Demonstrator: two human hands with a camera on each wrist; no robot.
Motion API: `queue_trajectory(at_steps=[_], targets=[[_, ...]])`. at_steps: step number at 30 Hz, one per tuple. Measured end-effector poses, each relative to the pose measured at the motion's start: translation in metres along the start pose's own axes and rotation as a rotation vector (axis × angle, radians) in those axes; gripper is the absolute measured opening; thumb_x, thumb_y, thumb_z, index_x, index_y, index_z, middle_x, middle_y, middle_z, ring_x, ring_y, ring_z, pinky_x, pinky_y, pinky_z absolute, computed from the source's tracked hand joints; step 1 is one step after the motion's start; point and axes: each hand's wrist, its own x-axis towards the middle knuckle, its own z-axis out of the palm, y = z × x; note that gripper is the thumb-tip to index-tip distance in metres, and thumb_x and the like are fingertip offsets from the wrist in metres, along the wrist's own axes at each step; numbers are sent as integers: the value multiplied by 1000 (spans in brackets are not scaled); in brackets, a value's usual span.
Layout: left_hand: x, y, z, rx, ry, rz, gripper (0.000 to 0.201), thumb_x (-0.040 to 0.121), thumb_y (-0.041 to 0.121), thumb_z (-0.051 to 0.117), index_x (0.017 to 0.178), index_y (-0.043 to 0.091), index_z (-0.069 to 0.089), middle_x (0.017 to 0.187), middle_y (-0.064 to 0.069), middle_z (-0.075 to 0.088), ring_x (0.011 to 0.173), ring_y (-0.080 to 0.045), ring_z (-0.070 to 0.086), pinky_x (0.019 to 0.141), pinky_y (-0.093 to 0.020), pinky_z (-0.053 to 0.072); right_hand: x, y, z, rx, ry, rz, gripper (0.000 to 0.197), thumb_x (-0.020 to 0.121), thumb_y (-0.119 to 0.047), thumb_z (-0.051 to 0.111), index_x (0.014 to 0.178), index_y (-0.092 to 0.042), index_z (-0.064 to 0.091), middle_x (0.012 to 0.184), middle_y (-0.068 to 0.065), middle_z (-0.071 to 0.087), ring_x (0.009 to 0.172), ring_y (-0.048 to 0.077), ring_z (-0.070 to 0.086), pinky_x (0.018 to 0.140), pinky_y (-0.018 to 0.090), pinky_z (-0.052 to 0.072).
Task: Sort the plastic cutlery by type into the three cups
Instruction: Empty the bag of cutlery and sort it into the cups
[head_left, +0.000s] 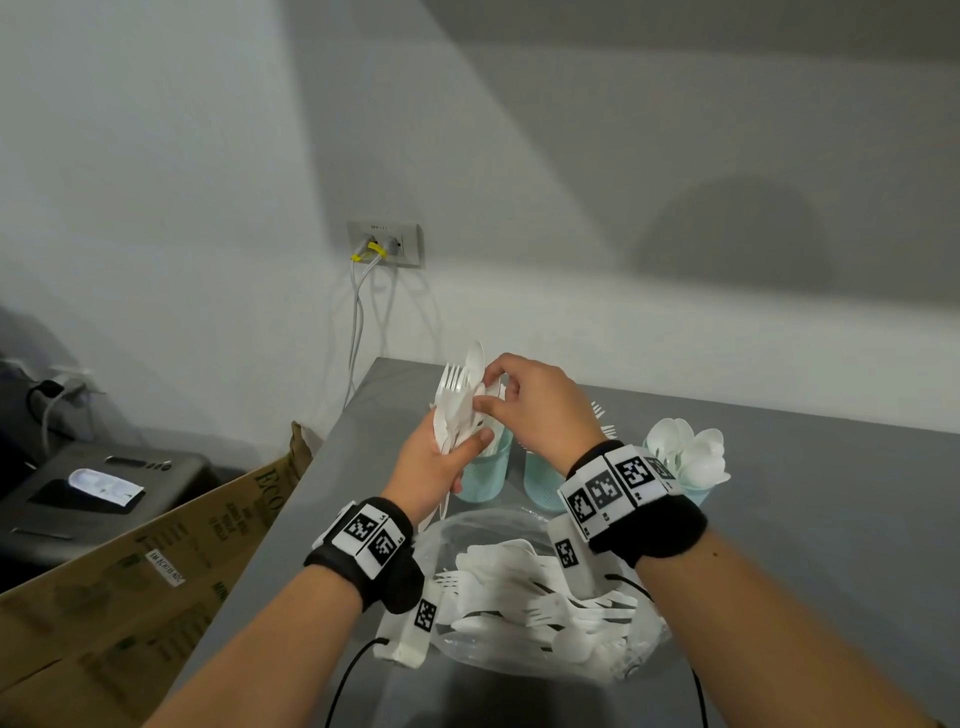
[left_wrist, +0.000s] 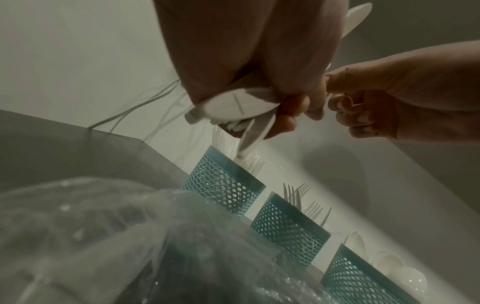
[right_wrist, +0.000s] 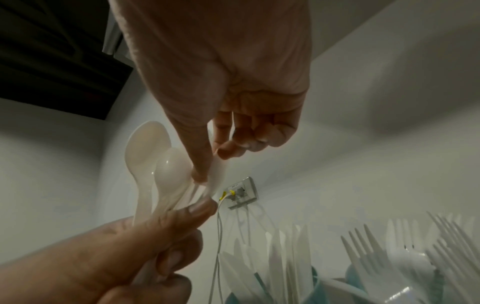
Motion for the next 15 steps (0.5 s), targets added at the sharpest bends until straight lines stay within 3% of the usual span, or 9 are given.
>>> queue_trajectory(at_steps=[4,8,12,15], targets=[[-1,3,2,-9,13,27,23,90,27,63,112,23,55,66,2,52,41,-7,44,42,-20,43,-1,0,1,333,-77,82,10,85,-24,65,86,-21,55,73,-7,52,62,11,49,63,29,44],[0,9,-1,-66,23,12,30,90,33,59,112,13,55,66,6,52,43,-11,44,44,-23,43,-1,1,-3,611,-9,224,13,93,-18,55,86,-22,45,89,5,60,57,15,56,56,29,49],[2,6,-8,-46,30,-10,30,92,38,55,102,10,55,61,1,49,43,-13,44,47,-28,45,4,-2,-19,673,206,199,7,97,-15,46,98,-16,39,86,13,61,44,11,55,48,25,48],[1,2,-14,-36,78,-33,20,94,35,55,91,16,53,52,2,46,41,-11,43,47,-26,45,7,-4,-32,672,435,146,5,98,-17,43,99,-20,39,87,5,56,47,10,57,56,29,51]])
